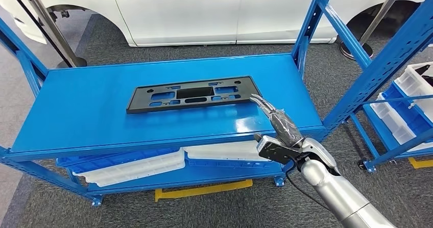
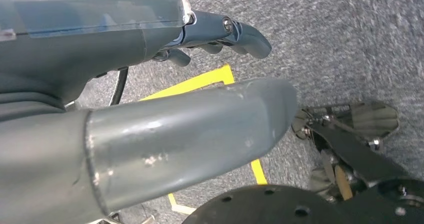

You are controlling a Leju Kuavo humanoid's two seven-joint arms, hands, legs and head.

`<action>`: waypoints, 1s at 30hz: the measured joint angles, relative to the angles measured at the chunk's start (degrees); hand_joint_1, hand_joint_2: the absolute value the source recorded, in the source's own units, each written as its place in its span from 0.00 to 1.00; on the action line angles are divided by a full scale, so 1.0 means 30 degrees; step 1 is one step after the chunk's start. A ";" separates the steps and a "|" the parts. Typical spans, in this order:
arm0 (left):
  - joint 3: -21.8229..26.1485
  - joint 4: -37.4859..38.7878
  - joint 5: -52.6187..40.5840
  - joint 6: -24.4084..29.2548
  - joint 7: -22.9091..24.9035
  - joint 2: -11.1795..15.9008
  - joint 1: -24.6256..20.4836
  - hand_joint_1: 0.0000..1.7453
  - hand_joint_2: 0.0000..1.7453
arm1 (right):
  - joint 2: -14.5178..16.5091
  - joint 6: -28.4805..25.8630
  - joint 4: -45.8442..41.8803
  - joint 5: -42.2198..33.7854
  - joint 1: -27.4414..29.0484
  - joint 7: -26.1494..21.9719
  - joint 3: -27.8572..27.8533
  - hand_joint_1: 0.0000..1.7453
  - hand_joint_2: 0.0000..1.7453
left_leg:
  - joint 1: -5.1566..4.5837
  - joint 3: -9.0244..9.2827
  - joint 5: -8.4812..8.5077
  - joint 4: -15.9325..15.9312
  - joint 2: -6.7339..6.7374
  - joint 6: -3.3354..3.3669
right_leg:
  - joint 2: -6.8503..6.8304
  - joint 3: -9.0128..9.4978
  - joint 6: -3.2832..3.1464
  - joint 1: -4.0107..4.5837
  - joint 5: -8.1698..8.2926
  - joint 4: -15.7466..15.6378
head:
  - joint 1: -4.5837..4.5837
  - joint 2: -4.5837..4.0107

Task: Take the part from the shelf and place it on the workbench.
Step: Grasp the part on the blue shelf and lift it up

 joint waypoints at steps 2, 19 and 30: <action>0.0000 -0.0002 0.0000 0.0000 -0.0002 -0.0013 -0.0013 0.00 0.00 | 0.0011 0.0020 -0.0211 0.0053 -0.0005 0.0011 0.0040 0.00 0.00 | -0.0032 0.0090 -0.0302 0.0192 -0.0003 -0.0254 | -0.0109 0.0904 -0.0041 0.0027 0.0772 -0.1984 | 0.0000 0.0000; 0.0004 -0.0029 -0.0007 0.0022 -0.0098 -0.0062 0.0000 0.00 0.00 | 0.0541 0.0179 -0.1805 0.0333 0.0020 0.0060 0.0658 0.00 0.00 | -0.0068 -0.1315 0.0590 0.0735 -0.0139 -0.0493 | 0.0213 0.2287 -0.0636 0.0344 -0.0297 -0.2627 | -0.0020 0.0000; 0.0000 -0.0029 -0.0069 0.0024 -0.0137 -0.0107 -0.0046 0.00 0.00 | 0.1029 0.0362 -0.2222 0.0535 -0.0105 0.0370 0.1319 0.00 0.00 | -0.0043 -0.0467 0.0193 0.0248 -0.0075 0.0136 | 0.0076 -0.0281 -0.0206 0.0233 -0.0645 0.0995 | -0.0007 0.0000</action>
